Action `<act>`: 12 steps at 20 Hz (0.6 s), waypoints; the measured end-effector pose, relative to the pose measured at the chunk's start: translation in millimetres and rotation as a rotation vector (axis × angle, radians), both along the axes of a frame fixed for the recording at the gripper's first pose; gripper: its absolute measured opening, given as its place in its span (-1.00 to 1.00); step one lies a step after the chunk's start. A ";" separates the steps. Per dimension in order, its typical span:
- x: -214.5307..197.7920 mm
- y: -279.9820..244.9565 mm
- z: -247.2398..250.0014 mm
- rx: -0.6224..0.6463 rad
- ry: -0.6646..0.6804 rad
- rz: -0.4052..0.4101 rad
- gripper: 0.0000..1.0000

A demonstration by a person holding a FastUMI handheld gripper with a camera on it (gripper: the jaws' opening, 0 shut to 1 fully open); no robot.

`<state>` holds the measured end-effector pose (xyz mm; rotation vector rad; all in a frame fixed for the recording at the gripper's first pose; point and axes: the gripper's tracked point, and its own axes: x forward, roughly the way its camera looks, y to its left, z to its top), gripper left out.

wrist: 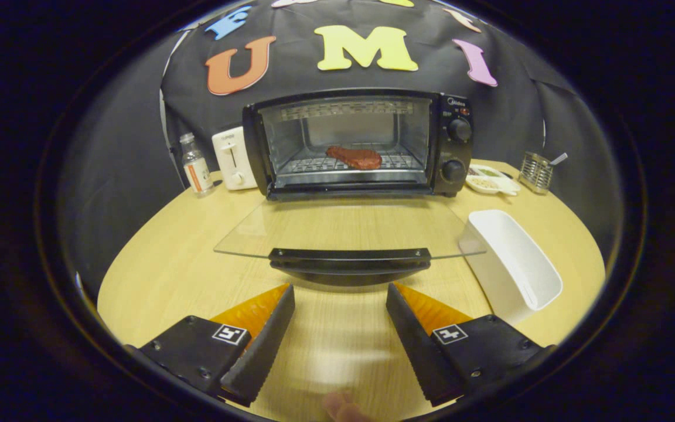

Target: Open the toaster oven, put the food inside, and close the toaster oven door.

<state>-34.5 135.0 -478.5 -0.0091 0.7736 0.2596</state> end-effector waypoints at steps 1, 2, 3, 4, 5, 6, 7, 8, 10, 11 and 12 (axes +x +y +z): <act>3.1 -0.7 -3.0 -0.003 0.005 -0.004 1.00; 4.8 -0.8 -7.2 -0.002 0.011 -0.007 1.00; 8.6 -0.2 -3.3 -0.005 0.006 -0.014 1.00; 13.6 -1.3 -1.8 -0.010 -0.005 -0.015 0.99; 16.7 -0.9 -1.1 -0.014 -0.013 -0.012 1.00; 19.0 -2.5 1.2 -0.021 -0.021 -0.015 1.00; 21.8 -4.6 5.1 -0.026 -0.029 -0.020 1.00; 24.8 -5.1 8.3 -0.023 -0.033 -0.022 1.00; 27.6 -6.1 12.2 -0.021 -0.032 -0.022 1.00; 29.9 -6.3 15.7 -0.023 -0.036 -0.021 1.00; 34.0 -7.6 18.2 -0.025 -0.045 -0.021 0.99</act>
